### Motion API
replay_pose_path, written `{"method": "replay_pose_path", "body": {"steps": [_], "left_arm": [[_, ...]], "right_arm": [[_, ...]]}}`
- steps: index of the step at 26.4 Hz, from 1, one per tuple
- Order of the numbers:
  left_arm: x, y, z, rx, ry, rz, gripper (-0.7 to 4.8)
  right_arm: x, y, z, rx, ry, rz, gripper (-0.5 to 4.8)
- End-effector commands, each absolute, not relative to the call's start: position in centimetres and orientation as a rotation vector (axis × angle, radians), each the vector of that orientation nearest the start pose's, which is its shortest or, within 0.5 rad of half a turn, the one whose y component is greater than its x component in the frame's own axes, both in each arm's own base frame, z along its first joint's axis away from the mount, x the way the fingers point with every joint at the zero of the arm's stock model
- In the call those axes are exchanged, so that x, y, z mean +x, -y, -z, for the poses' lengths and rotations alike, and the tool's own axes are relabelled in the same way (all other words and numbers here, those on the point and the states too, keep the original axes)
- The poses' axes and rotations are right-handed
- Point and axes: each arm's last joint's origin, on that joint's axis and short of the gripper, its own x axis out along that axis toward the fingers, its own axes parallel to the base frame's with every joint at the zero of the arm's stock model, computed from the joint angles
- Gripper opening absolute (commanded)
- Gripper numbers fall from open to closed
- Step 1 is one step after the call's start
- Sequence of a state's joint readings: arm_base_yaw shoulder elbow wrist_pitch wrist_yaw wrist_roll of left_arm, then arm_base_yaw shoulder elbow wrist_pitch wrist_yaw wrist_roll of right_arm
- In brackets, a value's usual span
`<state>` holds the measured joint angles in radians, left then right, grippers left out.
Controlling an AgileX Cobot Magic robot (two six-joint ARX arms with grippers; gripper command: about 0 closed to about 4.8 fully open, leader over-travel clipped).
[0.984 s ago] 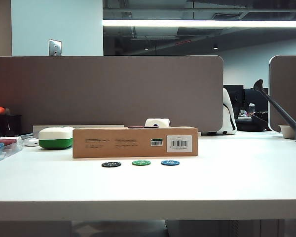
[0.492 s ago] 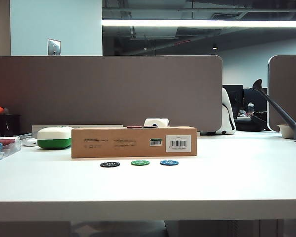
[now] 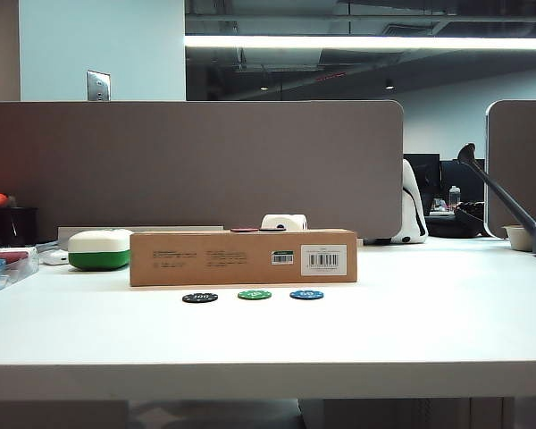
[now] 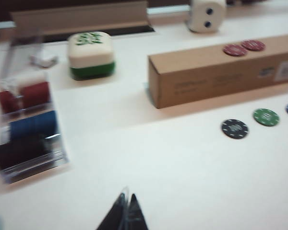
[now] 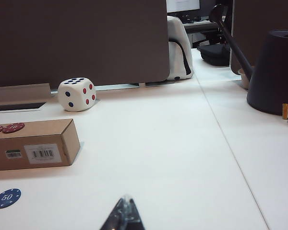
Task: Push the chip, whose value equals the sum of all the chip values on the rectangular box, forward next to the box.
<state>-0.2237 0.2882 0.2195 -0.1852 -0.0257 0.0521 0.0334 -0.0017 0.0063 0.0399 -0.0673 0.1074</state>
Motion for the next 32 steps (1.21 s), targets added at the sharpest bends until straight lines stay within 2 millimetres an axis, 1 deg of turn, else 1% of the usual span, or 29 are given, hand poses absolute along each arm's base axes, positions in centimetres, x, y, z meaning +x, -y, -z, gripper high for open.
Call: {"method": "replay_pose_path", "body": {"steps": [1,3,5,9,12,16,19,22,23,24,27,30,31,32], "left_arm": [[12.1,3.4,-21.4,0.087,-0.230,0.265,-0.05],[13.3,4.1,-22.4,0.093,-0.253,0.287,-0.05],[14.7,4.8,-24.1,0.099,-0.277,0.307,-0.05],[17.4,5.7,-26.5,0.102,-0.299,0.314,-0.05],[20.2,6.7,-28.0,0.106,-0.332,0.322,-0.05],[23.7,8.1,-28.5,0.105,-0.378,0.371,-0.05],[25.9,8.8,-28.8,0.107,-0.398,0.374,-0.05],[27.6,9.4,-28.9,0.105,-0.409,0.392,-0.05],[28.0,9.6,-28.9,0.103,-0.412,0.403,-0.05],[28.7,9.9,-28.8,0.097,-0.418,0.435,-0.05],[29.4,10.6,-28.3,0.072,-0.437,0.551,-0.05],[29.6,10.9,-27.8,0.053,-0.453,0.630,-0.05],[29.7,11.0,-27.5,0.046,-0.462,0.662,-0.05],[29.8,11.1,-27.4,0.045,-0.466,0.666,-0.05]], "right_arm": [[9.7,-0.5,-17.0,0.162,0.053,-0.109,-0.06],[9.7,-0.5,-17.0,0.205,0.051,-0.111,-0.06],[9.7,-0.5,-17.0,0.286,0.045,-0.113,-0.06],[9.7,-0.5,-17.0,0.380,0.041,-0.116,-0.06],[9.7,-0.6,-17.0,0.439,0.033,-0.128,-0.06],[9.7,-0.6,-17.0,0.481,0.028,-0.144,-0.06],[9.7,-0.8,-17.1,0.539,0.011,-0.203,-0.06],[9.5,-0.9,-17.5,0.629,-0.008,-0.248,-0.06],[9.5,-0.9,-17.8,0.670,-0.012,-0.251,-0.06],[9.3,-0.9,-18.5,0.719,-0.007,-0.260,-0.06],[8.7,-1.2,-20.6,0.688,0.002,-0.371,-0.06],[8.4,-1.4,-22.5,0.685,-0.071,-0.430,-0.06],[8.5,-1.5,-23.9,0.681,-0.136,-0.440,-0.06],[8.7,-1.5,-24.5,0.661,-0.158,-0.452,-0.06]]}}
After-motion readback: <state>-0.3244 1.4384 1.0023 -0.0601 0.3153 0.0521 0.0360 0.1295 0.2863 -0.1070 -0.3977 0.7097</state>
